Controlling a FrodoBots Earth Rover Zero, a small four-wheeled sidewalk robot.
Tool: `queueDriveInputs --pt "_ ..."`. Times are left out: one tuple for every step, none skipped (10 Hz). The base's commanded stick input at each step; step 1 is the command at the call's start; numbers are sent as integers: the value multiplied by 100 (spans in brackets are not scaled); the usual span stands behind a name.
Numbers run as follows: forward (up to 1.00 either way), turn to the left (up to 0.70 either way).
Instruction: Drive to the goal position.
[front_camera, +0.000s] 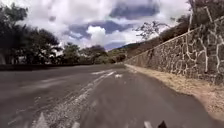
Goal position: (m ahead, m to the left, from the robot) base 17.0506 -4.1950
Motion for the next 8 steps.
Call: queueDriveInputs --pt "50 0" --pt "50 0" --pt "50 0" --pt "50 0" --pt "50 0" --pt "50 -4" --pt "50 -9" --pt "50 -13"
